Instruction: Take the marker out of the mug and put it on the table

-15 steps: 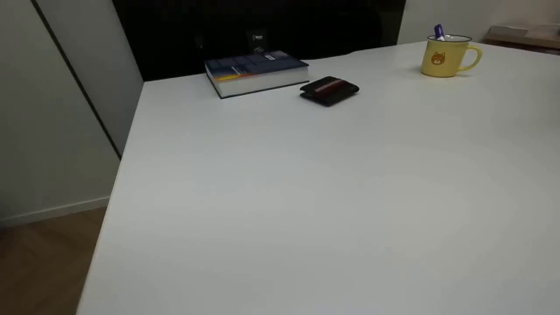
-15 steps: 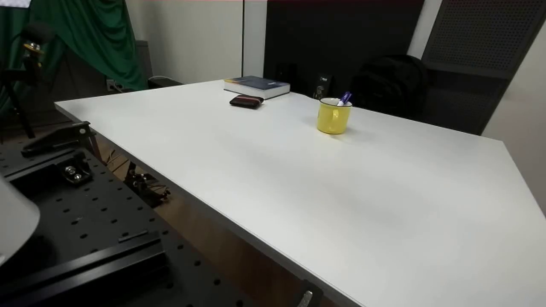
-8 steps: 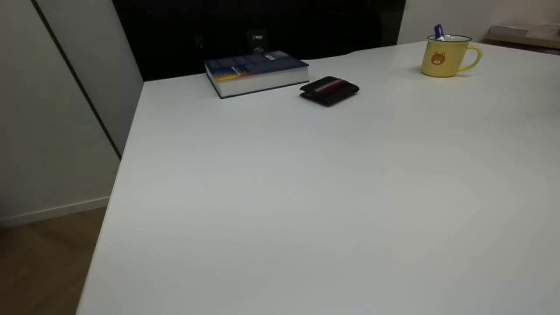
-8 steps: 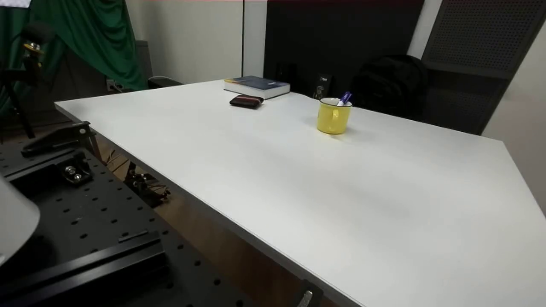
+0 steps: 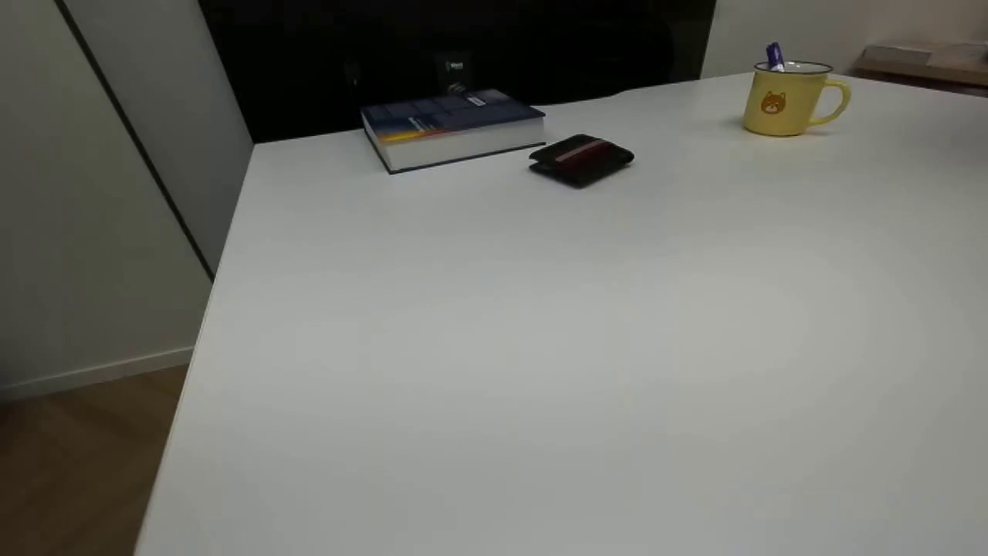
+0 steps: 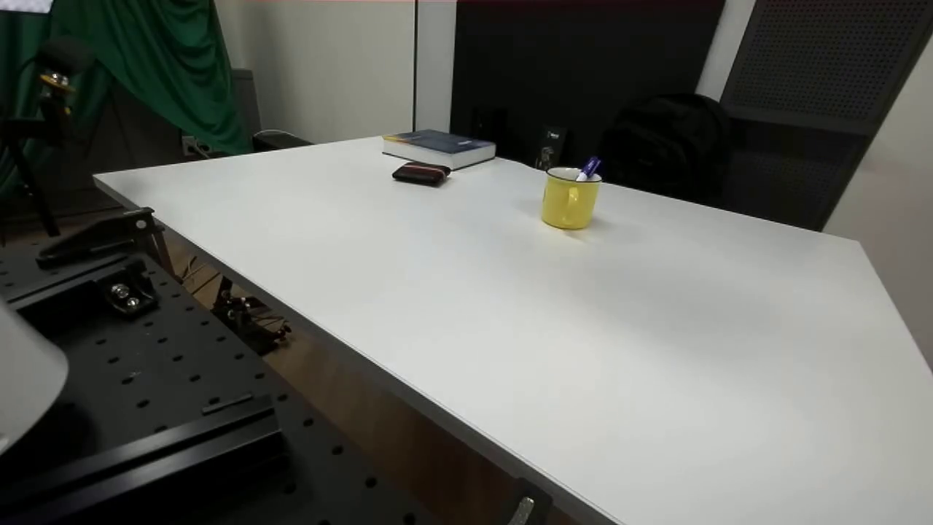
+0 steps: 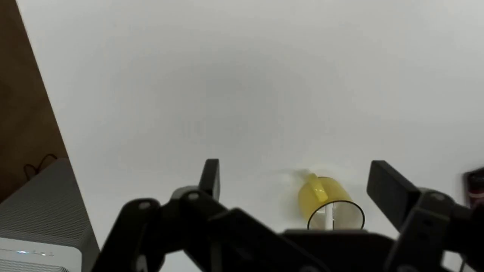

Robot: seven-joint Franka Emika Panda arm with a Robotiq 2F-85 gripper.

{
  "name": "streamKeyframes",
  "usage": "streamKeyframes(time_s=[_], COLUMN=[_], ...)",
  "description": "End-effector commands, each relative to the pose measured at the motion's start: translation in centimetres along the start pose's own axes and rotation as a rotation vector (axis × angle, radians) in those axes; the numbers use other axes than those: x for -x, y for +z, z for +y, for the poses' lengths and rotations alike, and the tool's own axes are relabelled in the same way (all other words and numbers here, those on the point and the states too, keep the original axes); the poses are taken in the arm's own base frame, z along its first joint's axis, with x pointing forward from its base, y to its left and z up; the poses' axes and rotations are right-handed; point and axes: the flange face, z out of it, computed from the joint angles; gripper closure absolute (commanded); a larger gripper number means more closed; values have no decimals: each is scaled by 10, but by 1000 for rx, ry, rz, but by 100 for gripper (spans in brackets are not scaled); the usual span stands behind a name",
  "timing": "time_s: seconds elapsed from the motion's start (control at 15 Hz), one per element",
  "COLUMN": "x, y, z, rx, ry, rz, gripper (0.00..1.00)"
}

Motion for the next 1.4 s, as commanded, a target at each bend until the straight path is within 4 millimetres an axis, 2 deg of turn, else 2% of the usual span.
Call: streamKeyframes(time_s=[0.0, 0.33, 0.67, 0.87, 1.13, 1.2, 1.27, 1.33], x=[-59, -116, -154, -171, -188, -191, -177, -180], y=[-2, 4, 13, 15, 19, 20, 20, 21], z=[15, 25, 24, 19, -2, -7, -5, -9], rx=[-72, -134, -182, -209, -226, -224, -236, -237], ry=[-24, -6, -13, -28, -55, -58, -79, -82], rz=[-29, -94, -235, -307, -375, -390, -360, -371], gripper=[0, 0, 0, 0, 0, 0, 0, 0])
